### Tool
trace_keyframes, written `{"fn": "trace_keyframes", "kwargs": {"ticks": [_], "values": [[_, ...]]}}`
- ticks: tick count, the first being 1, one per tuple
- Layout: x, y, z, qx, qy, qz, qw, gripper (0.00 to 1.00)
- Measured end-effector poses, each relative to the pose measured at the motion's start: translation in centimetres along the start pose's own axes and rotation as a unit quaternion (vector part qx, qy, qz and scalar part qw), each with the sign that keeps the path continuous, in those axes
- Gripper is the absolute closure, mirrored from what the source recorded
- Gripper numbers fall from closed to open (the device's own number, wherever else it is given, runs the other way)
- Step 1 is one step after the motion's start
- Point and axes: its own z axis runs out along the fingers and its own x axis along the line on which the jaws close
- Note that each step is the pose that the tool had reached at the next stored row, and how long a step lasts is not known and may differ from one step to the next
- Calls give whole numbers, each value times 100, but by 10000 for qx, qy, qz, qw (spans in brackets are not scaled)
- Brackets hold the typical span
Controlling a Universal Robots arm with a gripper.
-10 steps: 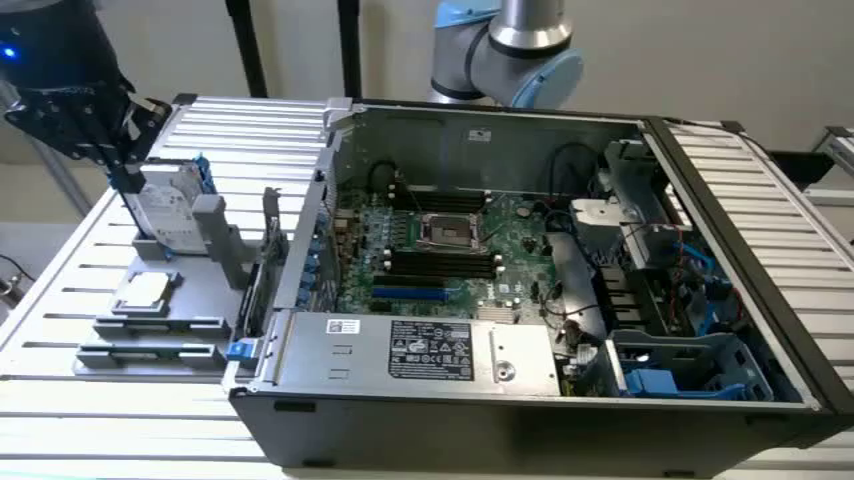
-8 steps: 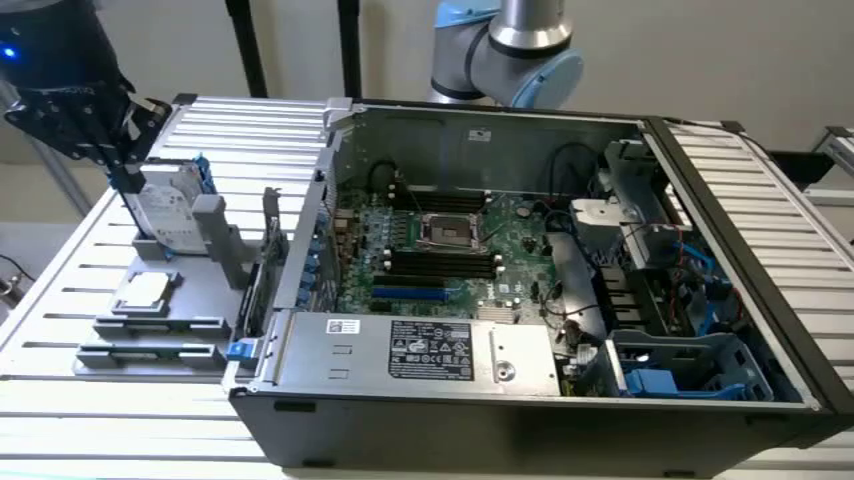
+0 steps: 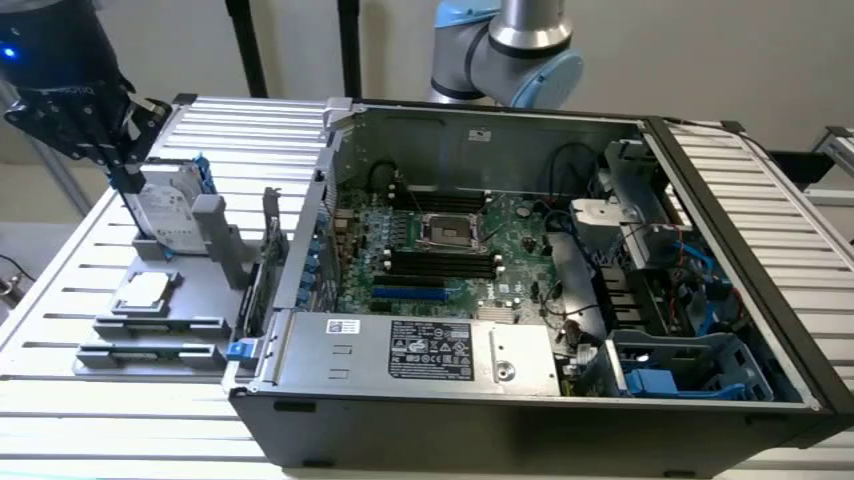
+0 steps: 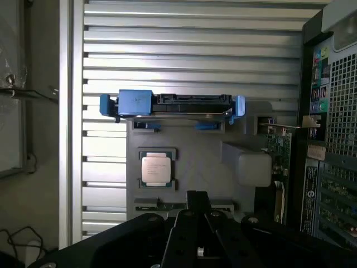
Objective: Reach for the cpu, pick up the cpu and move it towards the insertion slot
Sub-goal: 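Pick up the cpu and move it towards the insertion slot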
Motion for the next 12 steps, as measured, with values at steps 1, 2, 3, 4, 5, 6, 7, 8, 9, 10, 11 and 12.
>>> {"fn": "trace_keyframes", "kwargs": {"ticks": [1,2,3,4,5,6,7,8,9,10,11,12], "values": [[0,0,0,0,0,0,10000,89],[0,0,0,0,0,0,10000,89],[3,0,-1,1,1,0,10000,89],[30,1,-1,1,-1,1,10000,89],[74,2,0,1,-8,0,10000,89],[119,3,0,0,-13,0,10000,89],[164,4,0,1,-14,0,10000,89],[208,5,1,0,-16,-1,10000,89],[253,6,2,1,-17,0,10000,89],[298,7,3,1,-17,-1,10000,89],[343,8,5,1,-18,0,10000,89],[384,8,6,0,-18,0,10000,89]]}}
